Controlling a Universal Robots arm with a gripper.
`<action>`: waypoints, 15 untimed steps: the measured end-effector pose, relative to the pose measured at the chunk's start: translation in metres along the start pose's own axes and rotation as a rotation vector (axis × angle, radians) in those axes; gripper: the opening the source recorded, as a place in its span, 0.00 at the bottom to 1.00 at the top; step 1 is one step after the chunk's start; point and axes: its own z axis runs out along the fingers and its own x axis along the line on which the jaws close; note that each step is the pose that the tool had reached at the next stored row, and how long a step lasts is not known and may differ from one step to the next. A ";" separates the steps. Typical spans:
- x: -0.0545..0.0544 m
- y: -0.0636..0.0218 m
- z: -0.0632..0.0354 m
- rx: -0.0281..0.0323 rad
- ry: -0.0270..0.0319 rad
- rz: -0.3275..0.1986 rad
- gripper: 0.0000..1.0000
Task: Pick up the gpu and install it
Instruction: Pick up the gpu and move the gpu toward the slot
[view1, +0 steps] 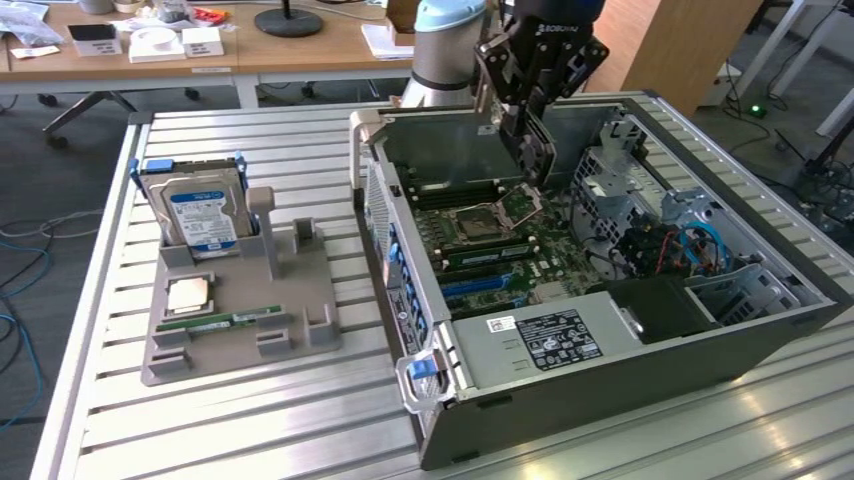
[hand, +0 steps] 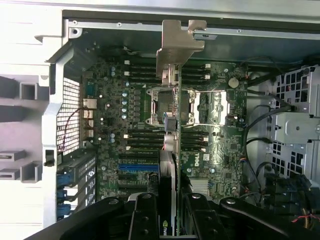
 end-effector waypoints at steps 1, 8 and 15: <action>-0.002 0.0000 0.0001 0.0000 0.0000 0.000 0.26; -0.015 -0.0001 0.0004 0.0000 0.0000 0.000 0.26; -0.028 -0.0003 0.0007 0.0000 0.0000 0.000 0.26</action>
